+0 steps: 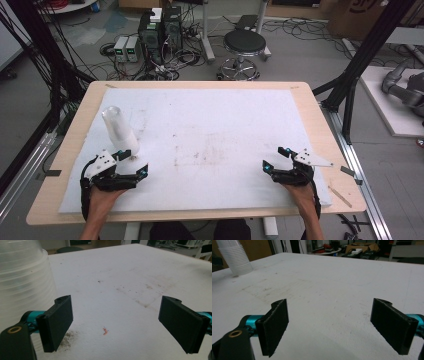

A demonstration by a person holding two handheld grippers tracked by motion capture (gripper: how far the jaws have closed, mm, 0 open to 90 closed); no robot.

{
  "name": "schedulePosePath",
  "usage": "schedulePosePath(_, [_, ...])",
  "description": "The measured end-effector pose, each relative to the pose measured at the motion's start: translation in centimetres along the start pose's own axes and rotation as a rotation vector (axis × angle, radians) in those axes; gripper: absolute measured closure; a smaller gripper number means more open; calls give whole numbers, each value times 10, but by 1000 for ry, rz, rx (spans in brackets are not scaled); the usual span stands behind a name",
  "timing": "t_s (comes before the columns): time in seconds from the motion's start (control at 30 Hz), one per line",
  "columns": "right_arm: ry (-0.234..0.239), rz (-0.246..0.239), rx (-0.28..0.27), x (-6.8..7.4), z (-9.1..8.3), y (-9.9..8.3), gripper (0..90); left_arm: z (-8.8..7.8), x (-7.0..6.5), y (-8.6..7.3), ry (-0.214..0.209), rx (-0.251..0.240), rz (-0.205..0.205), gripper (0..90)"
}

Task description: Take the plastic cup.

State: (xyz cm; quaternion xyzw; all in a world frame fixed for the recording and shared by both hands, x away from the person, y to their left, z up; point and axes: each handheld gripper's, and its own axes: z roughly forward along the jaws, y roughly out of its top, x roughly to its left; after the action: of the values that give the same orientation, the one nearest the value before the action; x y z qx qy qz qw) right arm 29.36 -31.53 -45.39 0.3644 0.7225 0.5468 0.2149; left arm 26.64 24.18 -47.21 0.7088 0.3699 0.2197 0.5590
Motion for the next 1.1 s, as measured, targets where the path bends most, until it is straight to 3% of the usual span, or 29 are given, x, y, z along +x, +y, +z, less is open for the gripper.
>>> schedulePosePath(0.37, [-12,13,0,-1,0,0,150,1,1,0,6,10,-17,123])
schedulePosePath(0.73, [-10,8,-3,0,0,0,149,-1,-2,0,13,-8,9,123])
schedulePosePath(0.9, [-7,11,-5,-1,-1,0,150,-7,1,0,14,-41,-34,111])
schedulePosePath(1.1, [-3,2,-3,-2,0,0,150,-25,2,16,16,-98,-30,111])
